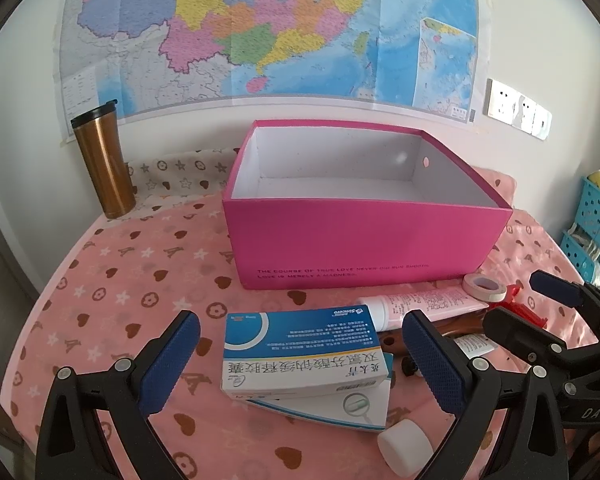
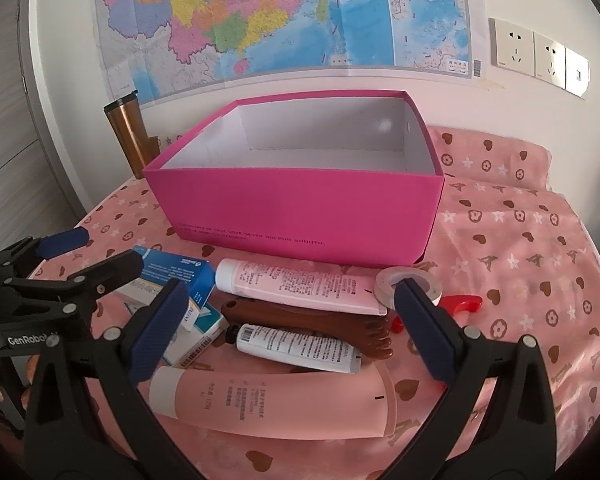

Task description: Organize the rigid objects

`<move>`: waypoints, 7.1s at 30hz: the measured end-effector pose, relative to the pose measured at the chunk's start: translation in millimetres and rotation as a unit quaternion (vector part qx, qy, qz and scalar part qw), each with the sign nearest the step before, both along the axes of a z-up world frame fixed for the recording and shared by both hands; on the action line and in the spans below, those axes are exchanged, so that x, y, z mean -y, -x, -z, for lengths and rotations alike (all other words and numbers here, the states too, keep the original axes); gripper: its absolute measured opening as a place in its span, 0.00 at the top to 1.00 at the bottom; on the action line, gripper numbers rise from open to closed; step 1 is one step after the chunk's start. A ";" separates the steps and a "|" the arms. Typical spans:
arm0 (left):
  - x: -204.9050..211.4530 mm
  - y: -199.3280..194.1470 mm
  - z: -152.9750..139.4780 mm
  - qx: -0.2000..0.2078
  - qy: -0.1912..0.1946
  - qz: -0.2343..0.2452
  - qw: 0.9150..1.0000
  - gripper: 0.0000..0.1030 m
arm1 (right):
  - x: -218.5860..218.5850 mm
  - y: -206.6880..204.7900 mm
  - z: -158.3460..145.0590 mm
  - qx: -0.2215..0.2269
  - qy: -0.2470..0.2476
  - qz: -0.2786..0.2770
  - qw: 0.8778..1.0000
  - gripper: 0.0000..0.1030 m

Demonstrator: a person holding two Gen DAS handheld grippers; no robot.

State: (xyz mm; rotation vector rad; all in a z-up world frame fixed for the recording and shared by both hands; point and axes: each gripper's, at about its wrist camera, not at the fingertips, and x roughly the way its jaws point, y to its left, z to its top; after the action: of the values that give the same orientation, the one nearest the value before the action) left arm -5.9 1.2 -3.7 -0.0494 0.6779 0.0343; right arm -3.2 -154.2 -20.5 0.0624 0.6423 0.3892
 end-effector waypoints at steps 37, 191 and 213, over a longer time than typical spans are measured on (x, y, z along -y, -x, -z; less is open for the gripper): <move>-11.6 -3.7 12.1 -0.009 0.004 -0.007 1.000 0.00 | -6.6 -5.3 10.9 -0.018 -0.013 -0.022 1.000 0.00; 60.9 -38.7 23.8 -0.071 0.054 0.222 0.971 0.28 | 102.5 -48.9 77.4 -0.125 0.019 0.023 0.992 0.74; 84.7 -39.4 -5.0 -0.029 0.059 0.283 0.957 0.29 | 78.7 -15.1 8.7 -0.029 -0.032 -0.060 0.997 0.74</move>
State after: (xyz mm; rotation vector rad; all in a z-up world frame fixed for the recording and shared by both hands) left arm 33.5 -83.5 1.3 0.0329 0.7324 -0.5588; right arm 11.9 -232.9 -29.3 0.0962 0.6922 0.5262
